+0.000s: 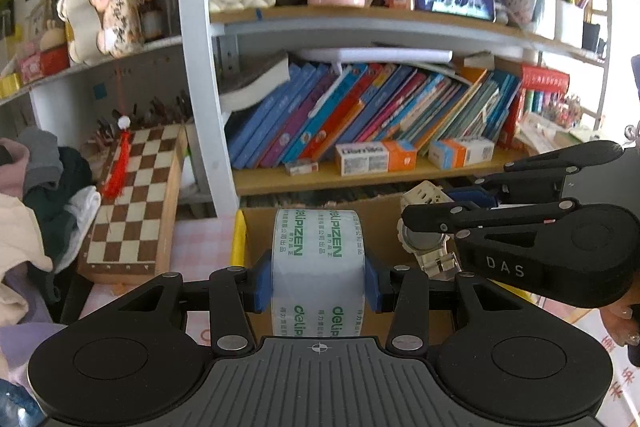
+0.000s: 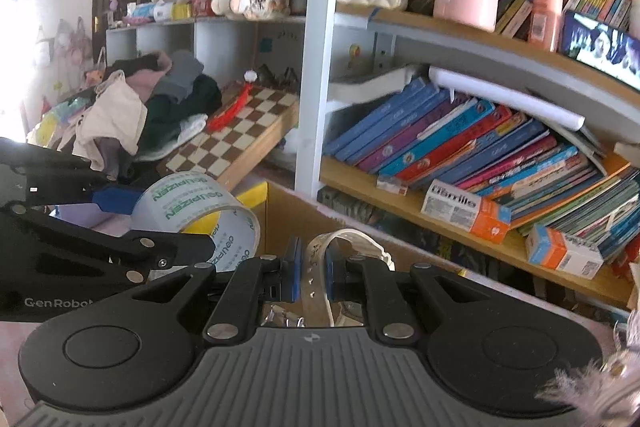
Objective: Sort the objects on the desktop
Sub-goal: 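Lift and carry the tape roll and watch over the yellow box with both tools, then lower into the box and open left tool while right tool releases the watch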
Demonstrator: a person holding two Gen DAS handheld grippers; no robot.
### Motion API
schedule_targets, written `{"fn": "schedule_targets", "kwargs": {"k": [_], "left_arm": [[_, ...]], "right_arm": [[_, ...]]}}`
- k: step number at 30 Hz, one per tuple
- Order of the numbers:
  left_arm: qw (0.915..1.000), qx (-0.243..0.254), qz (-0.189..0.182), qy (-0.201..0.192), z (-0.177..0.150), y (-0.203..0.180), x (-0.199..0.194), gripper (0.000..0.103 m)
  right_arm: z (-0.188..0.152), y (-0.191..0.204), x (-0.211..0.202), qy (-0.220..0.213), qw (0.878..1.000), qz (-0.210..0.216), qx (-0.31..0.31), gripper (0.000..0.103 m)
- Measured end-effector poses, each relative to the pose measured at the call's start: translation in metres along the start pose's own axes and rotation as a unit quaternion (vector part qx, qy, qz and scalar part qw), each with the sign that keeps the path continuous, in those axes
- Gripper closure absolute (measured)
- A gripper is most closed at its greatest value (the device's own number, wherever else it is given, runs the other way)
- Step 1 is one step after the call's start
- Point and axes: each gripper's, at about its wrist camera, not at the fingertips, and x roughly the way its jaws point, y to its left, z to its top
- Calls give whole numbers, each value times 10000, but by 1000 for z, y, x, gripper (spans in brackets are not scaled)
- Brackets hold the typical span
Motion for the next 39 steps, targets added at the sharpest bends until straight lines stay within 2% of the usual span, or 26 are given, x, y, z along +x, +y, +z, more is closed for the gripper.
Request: {"fn": "schedule_targets", "kwargs": {"k": [18, 32, 39], "left_arm": [[9977, -97, -48, 672, -18, 5, 48, 61], [9945, -67, -143, 1035, -30, 3, 69, 61], [9928, 12, -197, 1179, -33, 0, 75, 61]], "right_arm": [[-29, -12, 48, 747, 9967, 289, 141, 92], [-41, -17, 65, 1232, 9908, 485, 295, 92], [-41, -13, 70, 1494, 9865, 652, 130, 92]]}}
